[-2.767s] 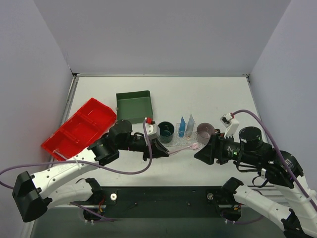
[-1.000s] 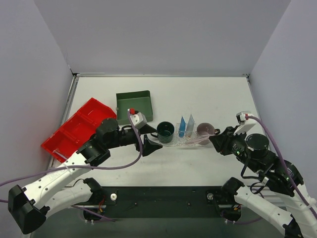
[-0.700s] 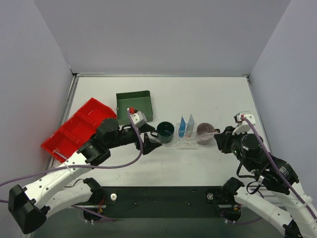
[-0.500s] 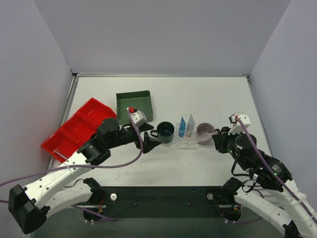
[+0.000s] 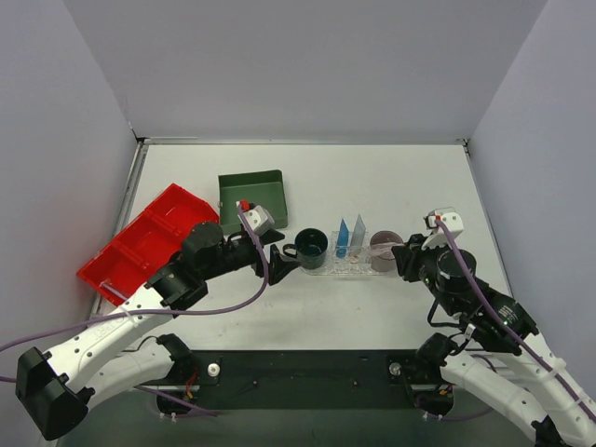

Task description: Prepare toiletry sets of a toothbrush and toothpaste on the tray

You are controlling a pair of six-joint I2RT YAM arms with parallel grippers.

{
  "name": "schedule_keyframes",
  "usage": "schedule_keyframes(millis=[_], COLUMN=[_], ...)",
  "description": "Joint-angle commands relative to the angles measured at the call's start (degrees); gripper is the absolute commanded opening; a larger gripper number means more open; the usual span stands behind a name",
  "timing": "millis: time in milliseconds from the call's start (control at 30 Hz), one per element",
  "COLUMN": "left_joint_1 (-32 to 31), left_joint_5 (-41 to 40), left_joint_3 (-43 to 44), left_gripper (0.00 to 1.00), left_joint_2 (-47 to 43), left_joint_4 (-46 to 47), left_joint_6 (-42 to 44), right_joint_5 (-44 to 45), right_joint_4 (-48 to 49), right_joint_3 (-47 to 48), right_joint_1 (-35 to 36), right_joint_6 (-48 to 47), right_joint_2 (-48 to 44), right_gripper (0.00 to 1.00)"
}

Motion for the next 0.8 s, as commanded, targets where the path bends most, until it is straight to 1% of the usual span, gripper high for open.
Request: schedule_keyframes(millis=[0,767], left_joint_1=[0.4,0.4], left_joint_5=[-0.7,-0.6], left_joint_3=[0.4,0.2], left_gripper=[0.92,0.92], left_joint_2=[-1.1,-0.5], left_joint_4=[1.3,1.5], left_joint_6=[1.0,1.2], right_joint_5=[0.1,-0.4], right_joint_4=[4.8,12.2], right_joint_3=[-1.7,-8.8], right_joint_1=[-0.5,-0.5], right_joint_6=[-1.1,-1.9], right_joint_2=[1.4,3.6], right_gripper=[0.00,0.00])
